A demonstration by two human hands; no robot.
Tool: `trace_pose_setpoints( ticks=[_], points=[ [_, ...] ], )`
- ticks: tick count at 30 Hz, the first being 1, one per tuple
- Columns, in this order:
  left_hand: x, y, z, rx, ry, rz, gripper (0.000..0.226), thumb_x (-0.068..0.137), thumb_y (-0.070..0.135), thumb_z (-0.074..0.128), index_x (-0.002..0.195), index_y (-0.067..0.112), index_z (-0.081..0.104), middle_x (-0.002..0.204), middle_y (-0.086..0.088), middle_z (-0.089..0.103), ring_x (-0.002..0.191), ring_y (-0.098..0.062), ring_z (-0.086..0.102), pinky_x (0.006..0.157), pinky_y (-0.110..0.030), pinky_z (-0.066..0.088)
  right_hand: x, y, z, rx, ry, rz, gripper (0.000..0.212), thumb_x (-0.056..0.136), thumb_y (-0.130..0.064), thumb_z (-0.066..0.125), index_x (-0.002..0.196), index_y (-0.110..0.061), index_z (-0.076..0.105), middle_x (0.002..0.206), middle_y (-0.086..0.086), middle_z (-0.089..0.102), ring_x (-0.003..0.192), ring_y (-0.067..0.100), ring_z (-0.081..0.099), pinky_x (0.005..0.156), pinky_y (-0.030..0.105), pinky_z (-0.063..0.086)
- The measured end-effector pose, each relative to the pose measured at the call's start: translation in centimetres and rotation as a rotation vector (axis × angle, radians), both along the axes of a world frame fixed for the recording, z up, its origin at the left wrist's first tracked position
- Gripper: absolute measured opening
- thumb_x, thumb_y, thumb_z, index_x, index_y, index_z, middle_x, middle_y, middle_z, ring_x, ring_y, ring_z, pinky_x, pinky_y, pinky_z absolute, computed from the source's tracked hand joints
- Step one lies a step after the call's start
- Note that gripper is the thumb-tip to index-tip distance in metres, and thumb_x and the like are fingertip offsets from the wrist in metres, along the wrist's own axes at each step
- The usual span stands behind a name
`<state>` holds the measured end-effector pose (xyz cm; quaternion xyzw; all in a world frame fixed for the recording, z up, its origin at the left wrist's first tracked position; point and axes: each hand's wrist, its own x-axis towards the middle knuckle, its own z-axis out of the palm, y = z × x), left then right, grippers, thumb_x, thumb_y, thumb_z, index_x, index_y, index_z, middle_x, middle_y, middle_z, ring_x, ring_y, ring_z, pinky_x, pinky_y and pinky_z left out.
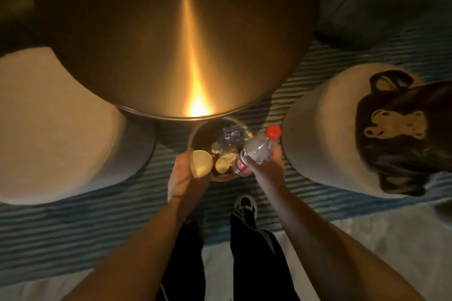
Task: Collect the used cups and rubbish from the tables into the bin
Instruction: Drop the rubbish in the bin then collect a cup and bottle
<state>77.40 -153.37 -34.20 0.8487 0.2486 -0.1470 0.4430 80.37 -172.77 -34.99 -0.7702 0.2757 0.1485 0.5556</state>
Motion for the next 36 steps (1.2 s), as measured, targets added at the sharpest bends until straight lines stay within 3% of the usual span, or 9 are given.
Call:
trace_pose_setpoints(
  ticks=[2, 5, 9, 11, 13, 17, 20, 28, 36],
  points=[
    [0.7, -1.6, -3.9, 0.004, 0.05, 0.025, 0.042, 0.062, 0.049, 0.069, 0.101, 0.048, 0.051, 0.094, 0.018, 0.059, 0.083, -0.006, 0.058, 0.061, -0.026, 0.046, 1.2, -0.7, -3.6, 0.051, 0.025, 0.012, 0.062, 0.068, -0.017, 0.084, 0.113, -0.027, 0.043, 0.102, -0.005, 0.06, 0.1, 0.02, 0.061, 0.075, 0.014, 0.053],
    [0.9, -2.8, -9.3, 0.014, 0.132, 0.053, 0.07, 0.066, 0.044, 0.072, 0.128, 0.032, 0.041, 0.123, 0.003, 0.05, 0.104, -0.017, 0.053, 0.079, -0.033, 0.046, 2.4, -0.7, -8.5, 0.104, 0.027, 0.037, 0.064, 0.066, -0.008, 0.083, 0.117, -0.022, 0.046, 0.115, 0.009, 0.062, 0.108, 0.029, 0.061, 0.087, 0.041, 0.055],
    [0.1, -3.2, -12.1, -0.028, 0.107, 0.051, 0.1, 0.055, 0.049, 0.08, 0.14, 0.026, 0.031, 0.134, -0.002, 0.047, 0.12, -0.021, 0.047, 0.095, -0.042, 0.045, 2.2, -0.6, -12.1, 0.157, 0.015, 0.078, 0.074, 0.06, 0.005, 0.082, 0.116, -0.031, 0.049, 0.107, -0.004, 0.063, 0.102, 0.02, 0.062, 0.074, 0.023, 0.056],
    [-0.8, -2.8, -11.4, -0.007, 0.047, 0.038, 0.094, 0.053, 0.056, 0.076, 0.134, 0.031, 0.035, 0.131, 0.001, 0.05, 0.117, -0.016, 0.048, 0.097, -0.04, 0.045, 1.5, -0.8, -12.2, 0.236, -0.015, 0.135, 0.076, 0.063, 0.009, 0.079, 0.118, -0.033, 0.049, 0.113, -0.004, 0.063, 0.11, 0.021, 0.06, 0.087, 0.032, 0.054],
    [-2.0, -2.1, -9.8, 0.042, 0.029, 0.051, 0.093, 0.056, 0.063, 0.07, 0.135, 0.034, 0.03, 0.139, 0.0, 0.044, 0.123, -0.014, 0.041, 0.101, -0.029, 0.034, 0.7, -1.1, -10.8, 0.274, -0.026, 0.164, 0.077, 0.068, 0.011, 0.075, 0.129, -0.026, 0.045, 0.121, -0.002, 0.063, 0.119, 0.021, 0.057, 0.096, 0.041, 0.051],
    [-4.2, 0.0, -4.8, 0.13, 0.089, 0.105, 0.097, 0.076, 0.065, 0.06, 0.149, 0.02, 0.016, 0.155, -0.005, 0.023, 0.14, -0.02, 0.023, 0.112, -0.041, 0.026, -0.8, -1.1, -4.8, 0.279, -0.023, 0.268, 0.072, 0.07, -0.01, 0.078, 0.131, -0.02, 0.041, 0.12, -0.016, 0.063, 0.115, 0.001, 0.057, 0.088, 0.02, 0.052],
    [-5.9, 1.9, 1.2, 0.189, 0.021, 0.158, 0.078, 0.086, 0.054, 0.054, 0.148, 0.015, 0.026, 0.151, -0.009, 0.031, 0.139, -0.022, 0.027, 0.111, -0.046, 0.028, -1.9, -0.2, 0.9, 0.151, 0.02, 0.376, 0.08, 0.072, -0.023, 0.077, 0.14, -0.011, 0.036, 0.136, 0.003, 0.052, 0.128, 0.018, 0.049, 0.105, 0.035, 0.043],
    [-14.1, 6.3, 14.6, 0.416, 0.007, 0.386, 0.068, 0.091, 0.055, 0.041, 0.147, 0.017, 0.03, 0.151, -0.007, 0.032, 0.14, -0.023, 0.025, 0.112, -0.045, 0.024, -2.6, 6.5, 14.1, -0.174, -0.146, 0.871, 0.06, 0.088, -0.026, 0.064, 0.141, -0.023, 0.038, 0.145, 0.002, 0.042, 0.134, 0.018, 0.04, 0.112, 0.038, 0.034],
    [-23.0, 11.5, 20.3, 0.517, 0.033, 0.75, 0.073, 0.087, 0.061, 0.036, 0.144, 0.017, 0.035, 0.148, -0.007, 0.038, 0.139, -0.022, 0.027, 0.111, -0.046, 0.023, -5.3, 19.2, 18.9, -0.121, -0.29, 1.322, 0.053, 0.093, -0.038, 0.054, 0.142, -0.026, 0.037, 0.147, -0.003, 0.039, 0.136, 0.014, 0.035, 0.104, 0.022, 0.027]
  ],
)
